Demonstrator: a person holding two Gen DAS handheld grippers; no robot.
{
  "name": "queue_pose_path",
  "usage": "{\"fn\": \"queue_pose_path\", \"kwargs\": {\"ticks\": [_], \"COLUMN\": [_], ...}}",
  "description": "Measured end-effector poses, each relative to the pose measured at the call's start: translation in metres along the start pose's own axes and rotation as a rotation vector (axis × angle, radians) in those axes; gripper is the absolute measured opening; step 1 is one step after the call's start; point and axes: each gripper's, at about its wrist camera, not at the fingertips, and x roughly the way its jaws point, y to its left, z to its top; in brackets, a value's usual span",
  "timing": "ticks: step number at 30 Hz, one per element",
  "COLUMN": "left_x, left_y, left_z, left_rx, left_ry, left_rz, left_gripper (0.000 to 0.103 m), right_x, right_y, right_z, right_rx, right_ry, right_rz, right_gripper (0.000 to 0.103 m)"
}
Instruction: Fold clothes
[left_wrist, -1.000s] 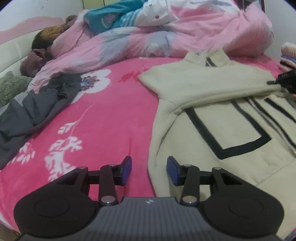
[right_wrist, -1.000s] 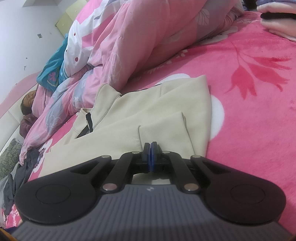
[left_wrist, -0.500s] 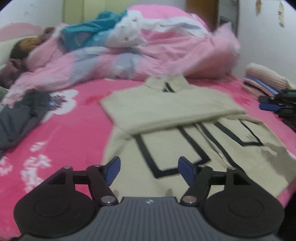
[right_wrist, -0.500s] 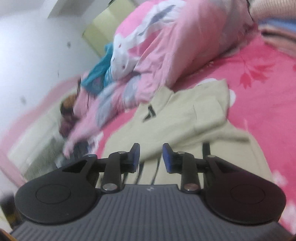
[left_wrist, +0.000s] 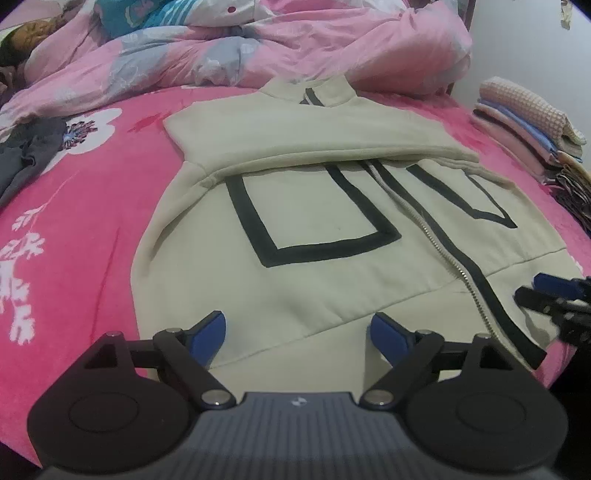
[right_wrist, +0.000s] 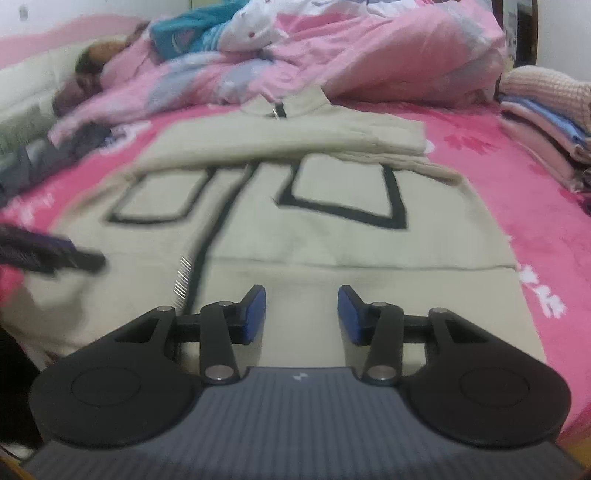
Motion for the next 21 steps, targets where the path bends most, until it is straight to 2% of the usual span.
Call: {"fn": "queue_pose_path", "kwargs": {"ticks": [3, 8, 11, 14, 21], "left_x": [0.001, 0.001, 0.002, 0.003, 0.003], "left_y": [-0.001, -0.003, -0.004, -0.005, -0.008], "left_z": [0.001, 0.000, 0.001, 0.001, 0.000], "left_rx": [-0.007, 0.009, 0.009, 0.006, 0.005], "left_ry": [0.011, 0.017, 0.021, 0.022, 0.018], "left_rz": [0.004, 0.004, 0.003, 0.006, 0.009], "left_gripper": [0.091, 0.094, 0.096, 0.097, 0.097], "right_x": [-0.009, -0.028, -0.034, -0.013, -0.030], "right_y": [0.008, 0.023, 0.033, 0.034, 0.034], "right_z": [0.003, -0.014, -0.022, -0.036, -0.025], "right_rx": [-0.022, -0.106, -0.189, -0.203, -0.193], "right_ry": [-0.035, -0.045, -0.046, 0.015, -0.036], "right_rz": [0.003, -0.021, -0.002, 0.011, 0.031], "right_gripper": [0.043, 0.041, 0.041, 0.040, 0.038]}}
